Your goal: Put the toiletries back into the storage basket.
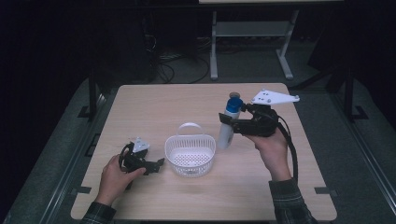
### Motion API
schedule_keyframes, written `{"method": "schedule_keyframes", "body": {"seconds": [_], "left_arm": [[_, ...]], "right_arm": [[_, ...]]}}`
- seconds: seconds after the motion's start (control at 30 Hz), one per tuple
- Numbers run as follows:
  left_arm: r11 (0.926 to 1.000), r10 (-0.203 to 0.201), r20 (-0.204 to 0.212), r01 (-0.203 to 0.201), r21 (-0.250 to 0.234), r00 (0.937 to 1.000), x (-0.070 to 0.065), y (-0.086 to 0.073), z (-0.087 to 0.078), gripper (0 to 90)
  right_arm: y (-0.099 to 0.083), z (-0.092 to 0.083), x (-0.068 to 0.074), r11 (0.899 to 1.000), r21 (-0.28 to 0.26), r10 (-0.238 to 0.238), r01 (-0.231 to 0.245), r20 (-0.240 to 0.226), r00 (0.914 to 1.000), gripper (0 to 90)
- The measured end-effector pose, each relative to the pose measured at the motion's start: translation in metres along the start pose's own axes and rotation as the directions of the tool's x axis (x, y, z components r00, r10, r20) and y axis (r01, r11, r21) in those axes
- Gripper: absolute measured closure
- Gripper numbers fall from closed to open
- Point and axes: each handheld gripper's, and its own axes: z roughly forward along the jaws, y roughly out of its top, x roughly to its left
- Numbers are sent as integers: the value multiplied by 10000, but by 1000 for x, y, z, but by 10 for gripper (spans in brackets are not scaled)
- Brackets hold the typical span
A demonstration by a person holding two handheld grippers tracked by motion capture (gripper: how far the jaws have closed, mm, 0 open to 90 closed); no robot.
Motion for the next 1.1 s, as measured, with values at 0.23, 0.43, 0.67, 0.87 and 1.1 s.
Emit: {"method": "schedule_keyframes", "body": {"seconds": [0.23,0.43,0.67,0.87,1.1], "left_arm": [[10000,0,8,0,3,10000,0,0,0,132],[10000,21,1,-21,16,10000,0,0,0,132],[10000,6,12,-6,4,10000,0,0,0,132],[10000,0,13,0,2,10000,0,0,0,132],[10000,4,5,-4,3,10000,0,0,0,132]], "right_arm": [[3,7,7,9999,-92,-45,42,-278,9996,347],[2,19,14,9997,117,-203,210,-548,9983,347],[2,33,22,9984,394,-367,399,-791,9962,347],[-1,43,27,9968,611,-465,522,-920,9947,347],[-4,48,30,9960,705,-474,545,-994,9939,347]]}}
